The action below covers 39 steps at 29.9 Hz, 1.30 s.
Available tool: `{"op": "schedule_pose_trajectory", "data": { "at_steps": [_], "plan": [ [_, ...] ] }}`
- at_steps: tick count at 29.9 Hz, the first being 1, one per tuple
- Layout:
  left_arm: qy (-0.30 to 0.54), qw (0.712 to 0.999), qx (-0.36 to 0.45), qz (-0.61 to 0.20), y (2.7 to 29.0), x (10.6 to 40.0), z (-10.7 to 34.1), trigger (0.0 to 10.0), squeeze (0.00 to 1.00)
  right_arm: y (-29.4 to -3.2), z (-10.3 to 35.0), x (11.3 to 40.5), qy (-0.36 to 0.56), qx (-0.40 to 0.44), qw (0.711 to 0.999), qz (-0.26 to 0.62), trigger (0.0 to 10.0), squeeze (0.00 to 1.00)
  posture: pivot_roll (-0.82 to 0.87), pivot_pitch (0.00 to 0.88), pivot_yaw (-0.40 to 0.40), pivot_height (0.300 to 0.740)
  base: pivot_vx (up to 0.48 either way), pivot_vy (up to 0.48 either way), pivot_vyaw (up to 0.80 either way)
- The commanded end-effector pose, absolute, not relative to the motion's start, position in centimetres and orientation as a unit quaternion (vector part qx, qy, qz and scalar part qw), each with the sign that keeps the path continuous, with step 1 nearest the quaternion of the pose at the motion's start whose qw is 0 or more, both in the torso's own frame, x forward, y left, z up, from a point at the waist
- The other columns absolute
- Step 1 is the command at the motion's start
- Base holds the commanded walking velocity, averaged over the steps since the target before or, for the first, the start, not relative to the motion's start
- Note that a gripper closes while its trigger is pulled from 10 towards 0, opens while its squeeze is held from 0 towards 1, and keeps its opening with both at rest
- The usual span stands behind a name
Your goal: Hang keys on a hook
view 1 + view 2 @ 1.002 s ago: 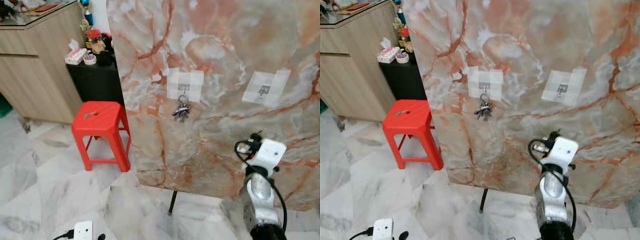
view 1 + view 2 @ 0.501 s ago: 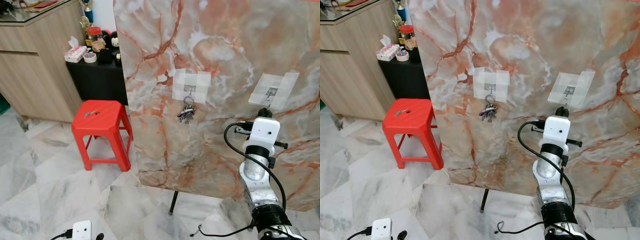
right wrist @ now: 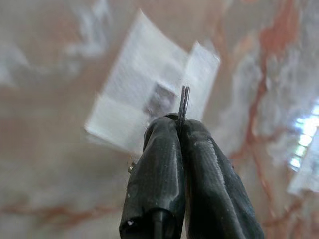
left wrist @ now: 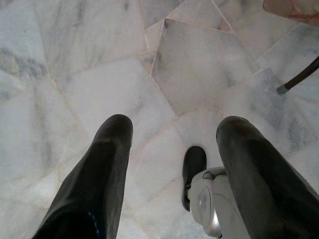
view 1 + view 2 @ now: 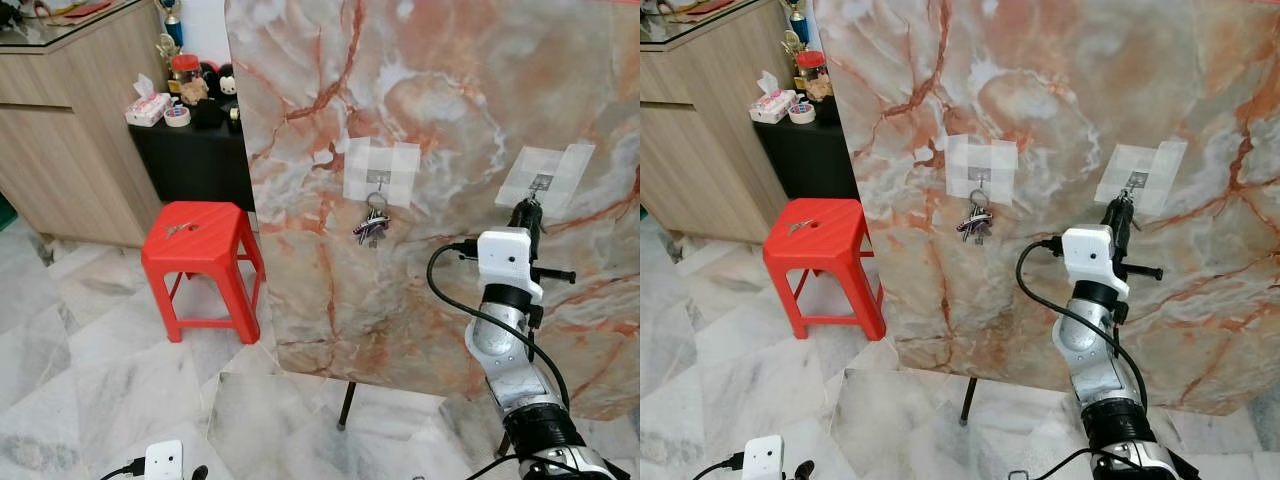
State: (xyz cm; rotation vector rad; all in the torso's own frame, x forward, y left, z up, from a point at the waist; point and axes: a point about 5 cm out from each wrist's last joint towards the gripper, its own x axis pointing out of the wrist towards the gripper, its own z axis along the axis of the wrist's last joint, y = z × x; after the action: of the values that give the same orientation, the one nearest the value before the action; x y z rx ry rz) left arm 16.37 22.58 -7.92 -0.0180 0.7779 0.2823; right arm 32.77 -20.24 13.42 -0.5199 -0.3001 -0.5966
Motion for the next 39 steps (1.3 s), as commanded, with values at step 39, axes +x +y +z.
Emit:
{"op": "schedule_pose_trajectory", "data": {
  "at_steps": [39],
  "plan": [
    [0.386, 0.911, -0.011, 0.142, 22.8, 15.9, -8.1, 10.0, 0.0, -21.6, 14.0, 35.3, -0.072, -0.329, 0.886, -0.318, 10.0, 0.0, 0.03, 0.036, -0.004, 0.74, 0.0, 0.0, 0.0]
  ]
}}
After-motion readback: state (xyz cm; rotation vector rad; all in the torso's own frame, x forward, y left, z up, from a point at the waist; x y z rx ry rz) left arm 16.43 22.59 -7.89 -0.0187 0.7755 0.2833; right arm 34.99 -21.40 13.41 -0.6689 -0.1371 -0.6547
